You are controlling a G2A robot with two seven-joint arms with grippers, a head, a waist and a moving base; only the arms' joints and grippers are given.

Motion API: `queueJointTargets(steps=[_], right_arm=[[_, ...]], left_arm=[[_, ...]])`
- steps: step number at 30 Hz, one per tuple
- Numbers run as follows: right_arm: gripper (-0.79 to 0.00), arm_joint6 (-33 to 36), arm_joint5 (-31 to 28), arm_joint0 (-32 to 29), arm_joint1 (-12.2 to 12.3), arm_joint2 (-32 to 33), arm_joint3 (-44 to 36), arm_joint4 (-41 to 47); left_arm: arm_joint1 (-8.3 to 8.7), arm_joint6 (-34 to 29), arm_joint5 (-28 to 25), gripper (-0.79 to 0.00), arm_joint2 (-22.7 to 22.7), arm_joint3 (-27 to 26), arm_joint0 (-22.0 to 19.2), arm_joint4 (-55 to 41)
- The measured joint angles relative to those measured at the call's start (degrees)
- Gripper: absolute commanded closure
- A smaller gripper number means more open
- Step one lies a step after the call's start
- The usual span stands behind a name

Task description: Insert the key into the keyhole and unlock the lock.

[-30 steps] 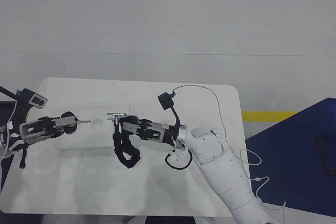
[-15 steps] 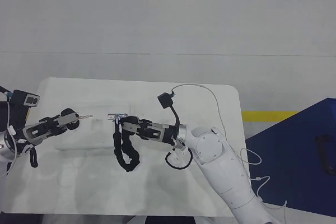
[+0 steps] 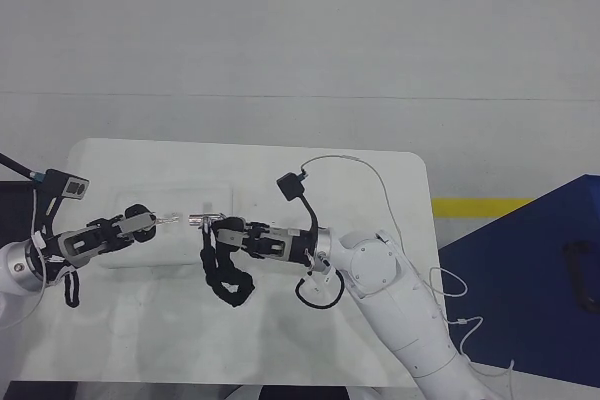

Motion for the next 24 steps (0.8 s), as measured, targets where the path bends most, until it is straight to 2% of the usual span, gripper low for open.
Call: queueJointTargets(steps=[24], right_arm=[[0.000, -0.7, -0.1, 0.2, 1.1, -2.4, -0.4, 0.8]], left_arm=[[-0.17, -0.3, -2.3, 0.000, -1.1, -1.8, 2.7, 1.7]])
